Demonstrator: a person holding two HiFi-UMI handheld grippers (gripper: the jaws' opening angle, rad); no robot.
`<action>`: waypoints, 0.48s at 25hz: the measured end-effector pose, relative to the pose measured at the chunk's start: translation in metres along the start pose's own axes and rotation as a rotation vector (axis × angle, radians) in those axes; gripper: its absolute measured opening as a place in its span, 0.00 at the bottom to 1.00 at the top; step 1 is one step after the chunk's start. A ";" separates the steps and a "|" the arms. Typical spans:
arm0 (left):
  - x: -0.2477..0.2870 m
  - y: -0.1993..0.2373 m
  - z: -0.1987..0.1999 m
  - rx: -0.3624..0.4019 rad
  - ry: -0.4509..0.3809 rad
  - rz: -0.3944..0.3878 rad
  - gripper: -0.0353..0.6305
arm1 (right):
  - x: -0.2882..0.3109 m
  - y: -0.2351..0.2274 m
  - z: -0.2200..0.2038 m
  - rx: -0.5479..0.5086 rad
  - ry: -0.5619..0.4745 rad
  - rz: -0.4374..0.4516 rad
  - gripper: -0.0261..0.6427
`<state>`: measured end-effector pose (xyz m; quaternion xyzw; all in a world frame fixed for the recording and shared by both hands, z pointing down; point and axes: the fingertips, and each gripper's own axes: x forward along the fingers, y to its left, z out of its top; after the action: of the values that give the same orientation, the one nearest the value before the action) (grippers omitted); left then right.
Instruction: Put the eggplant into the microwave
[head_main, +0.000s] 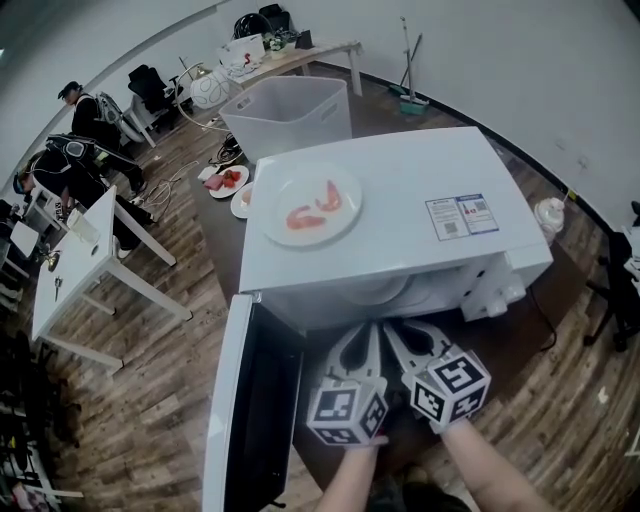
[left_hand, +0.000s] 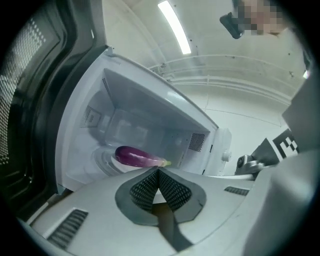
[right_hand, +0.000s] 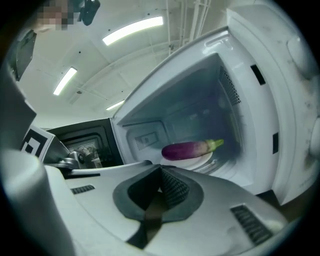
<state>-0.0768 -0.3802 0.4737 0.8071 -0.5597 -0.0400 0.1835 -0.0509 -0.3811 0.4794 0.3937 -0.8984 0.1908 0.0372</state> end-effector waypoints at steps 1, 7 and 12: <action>-0.004 -0.003 0.002 0.013 -0.003 0.002 0.05 | -0.004 0.003 0.002 -0.007 -0.001 0.002 0.04; -0.031 -0.023 0.009 0.045 -0.022 0.013 0.05 | -0.030 0.022 0.007 -0.025 0.001 0.025 0.04; -0.054 -0.041 0.011 0.064 -0.025 0.020 0.05 | -0.054 0.036 0.009 -0.029 -0.002 0.039 0.04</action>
<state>-0.0632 -0.3212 0.4419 0.8064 -0.5710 -0.0305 0.1509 -0.0394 -0.3249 0.4482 0.3757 -0.9087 0.1780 0.0382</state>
